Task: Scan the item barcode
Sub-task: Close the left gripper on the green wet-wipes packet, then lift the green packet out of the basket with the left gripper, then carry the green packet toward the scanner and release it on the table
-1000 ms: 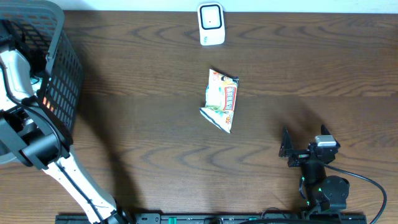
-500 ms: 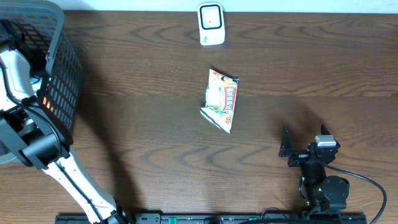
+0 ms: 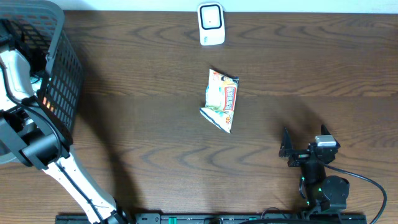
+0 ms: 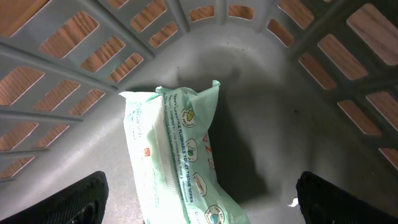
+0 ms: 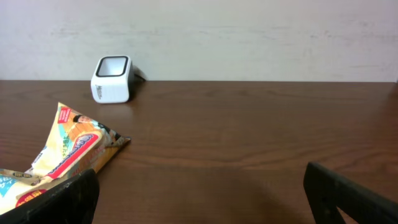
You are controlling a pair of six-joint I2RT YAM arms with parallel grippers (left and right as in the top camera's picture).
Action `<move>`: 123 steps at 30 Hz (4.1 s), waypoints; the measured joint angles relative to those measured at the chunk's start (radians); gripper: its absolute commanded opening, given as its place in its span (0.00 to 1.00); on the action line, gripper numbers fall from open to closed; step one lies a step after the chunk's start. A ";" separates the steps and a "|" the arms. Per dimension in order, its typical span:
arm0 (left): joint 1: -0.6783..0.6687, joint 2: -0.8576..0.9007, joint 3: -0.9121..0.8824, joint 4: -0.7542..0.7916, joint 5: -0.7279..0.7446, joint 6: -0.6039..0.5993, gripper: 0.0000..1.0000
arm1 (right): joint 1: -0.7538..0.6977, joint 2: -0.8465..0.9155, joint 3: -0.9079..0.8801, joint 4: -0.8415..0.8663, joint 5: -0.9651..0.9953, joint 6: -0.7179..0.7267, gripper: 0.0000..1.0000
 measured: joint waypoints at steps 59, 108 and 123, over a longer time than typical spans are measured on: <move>0.039 -0.253 -0.182 0.017 0.002 -0.105 0.07 | 0.000 0.000 0.000 0.000 0.000 0.000 0.99; -0.679 -0.823 -0.182 -0.412 0.383 -0.066 0.07 | 0.000 0.000 0.000 0.000 0.000 0.000 0.99; -0.844 -0.526 -0.182 -0.537 0.338 -0.032 0.07 | 0.000 0.000 0.000 0.000 0.000 0.000 0.99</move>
